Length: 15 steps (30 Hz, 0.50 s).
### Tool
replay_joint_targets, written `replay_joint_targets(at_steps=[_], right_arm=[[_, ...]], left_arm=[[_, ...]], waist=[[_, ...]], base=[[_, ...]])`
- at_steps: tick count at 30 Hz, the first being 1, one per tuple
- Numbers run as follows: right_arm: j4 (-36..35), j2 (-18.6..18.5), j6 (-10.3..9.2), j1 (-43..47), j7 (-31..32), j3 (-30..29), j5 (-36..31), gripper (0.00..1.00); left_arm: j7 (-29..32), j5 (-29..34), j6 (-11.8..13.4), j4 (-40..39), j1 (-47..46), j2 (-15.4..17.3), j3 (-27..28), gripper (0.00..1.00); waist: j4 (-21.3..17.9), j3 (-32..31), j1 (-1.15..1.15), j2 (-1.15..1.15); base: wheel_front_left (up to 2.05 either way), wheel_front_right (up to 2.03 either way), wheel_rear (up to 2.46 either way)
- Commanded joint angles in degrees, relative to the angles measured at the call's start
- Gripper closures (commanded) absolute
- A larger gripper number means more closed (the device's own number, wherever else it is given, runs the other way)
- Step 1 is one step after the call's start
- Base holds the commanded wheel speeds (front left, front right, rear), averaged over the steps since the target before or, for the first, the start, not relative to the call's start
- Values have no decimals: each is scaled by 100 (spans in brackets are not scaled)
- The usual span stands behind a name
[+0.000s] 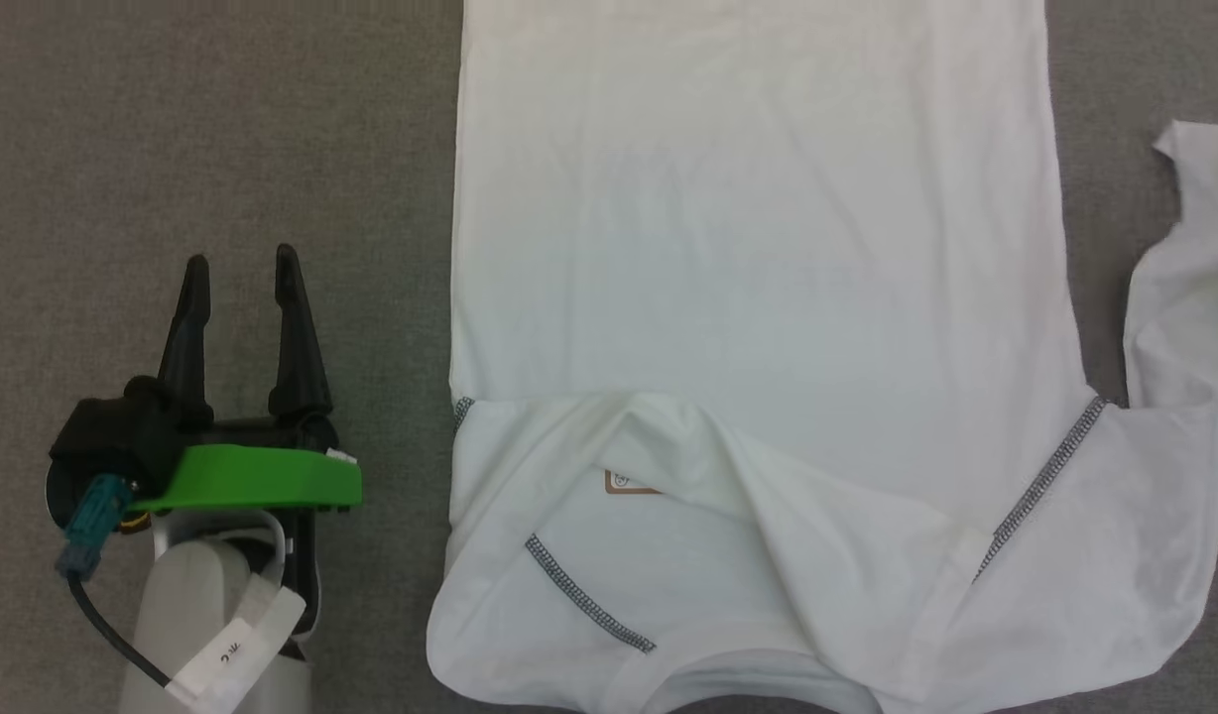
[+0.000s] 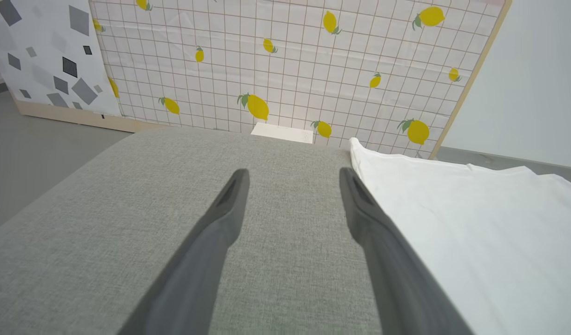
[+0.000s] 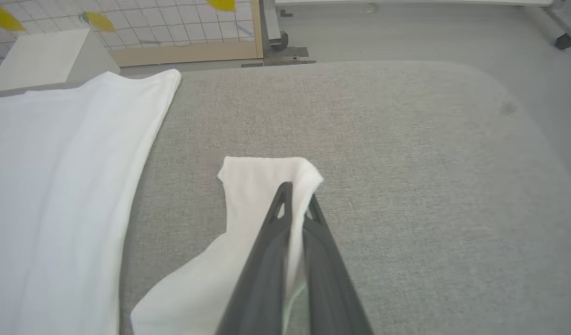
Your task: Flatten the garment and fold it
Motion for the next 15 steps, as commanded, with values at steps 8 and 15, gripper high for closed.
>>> replay_joint_targets(at_steps=[8,15], right_arm=[[-1972,458,-9,1450,-126,-482,-514,100],[-3540,1024,-9,2467,-27,96,-710,100]], left_arm=[[-26,79,-68,174,533,-38,76,0],[-26,94,-60,180,825,-49,-10,0]], waist=[[-287,-1061,-1,0],[-262,-1409,-1,0]], base=[[0,0,0],[0,0,0]])
